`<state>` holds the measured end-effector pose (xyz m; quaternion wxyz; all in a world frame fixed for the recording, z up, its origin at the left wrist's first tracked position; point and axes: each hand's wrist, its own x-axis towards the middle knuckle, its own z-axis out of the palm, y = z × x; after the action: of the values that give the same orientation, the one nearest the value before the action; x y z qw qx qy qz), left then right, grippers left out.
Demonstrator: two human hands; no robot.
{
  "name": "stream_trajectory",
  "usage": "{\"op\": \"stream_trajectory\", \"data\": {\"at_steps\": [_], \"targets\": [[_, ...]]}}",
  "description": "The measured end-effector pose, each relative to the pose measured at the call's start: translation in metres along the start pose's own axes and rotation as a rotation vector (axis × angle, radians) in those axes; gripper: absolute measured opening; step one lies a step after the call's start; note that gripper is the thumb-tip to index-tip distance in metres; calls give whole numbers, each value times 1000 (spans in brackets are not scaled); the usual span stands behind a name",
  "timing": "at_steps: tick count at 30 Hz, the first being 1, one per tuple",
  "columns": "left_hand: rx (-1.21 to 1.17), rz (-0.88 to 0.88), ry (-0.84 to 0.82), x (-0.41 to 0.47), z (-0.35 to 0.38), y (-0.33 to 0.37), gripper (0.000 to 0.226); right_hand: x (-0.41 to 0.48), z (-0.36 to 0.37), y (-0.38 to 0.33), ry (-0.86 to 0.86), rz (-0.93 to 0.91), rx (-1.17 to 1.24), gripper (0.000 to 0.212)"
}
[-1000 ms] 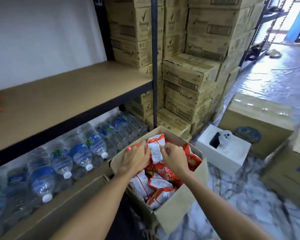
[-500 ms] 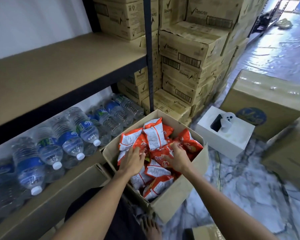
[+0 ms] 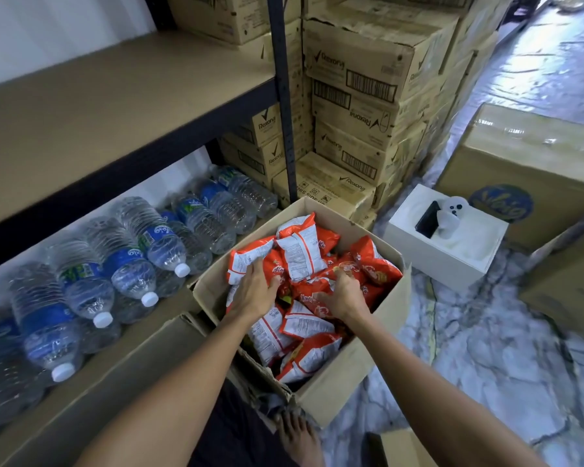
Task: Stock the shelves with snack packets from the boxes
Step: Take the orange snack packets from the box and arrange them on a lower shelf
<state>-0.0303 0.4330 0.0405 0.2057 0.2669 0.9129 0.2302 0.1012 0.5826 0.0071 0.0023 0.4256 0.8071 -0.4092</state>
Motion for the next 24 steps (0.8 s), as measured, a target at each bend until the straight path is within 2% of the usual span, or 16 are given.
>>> {"op": "stream_trajectory", "data": {"at_steps": [4,7,10,14,18,22,24], "targets": [[-41,-85,12,9,6,8,68,2,1,0,-7,-5,-21,38],[-98,-105,54,16,14,9,51,1,3,1,16,-13,-3,29],[-113,-95,130,16,17,7,28,-4,6,1,40,-22,12,33],[-138,-44,168,13,17,4,10,-11,5,-4,32,-23,71,41],[-171,-3,174,9,12,2,21,-15,2,-9,50,-38,154,46],[-225,-38,39,5,8,4,4,-21,-4,-14,62,-64,222,52],[-221,-65,-26,3,6,7,39,-23,-6,-16,55,-71,250,52]]}}
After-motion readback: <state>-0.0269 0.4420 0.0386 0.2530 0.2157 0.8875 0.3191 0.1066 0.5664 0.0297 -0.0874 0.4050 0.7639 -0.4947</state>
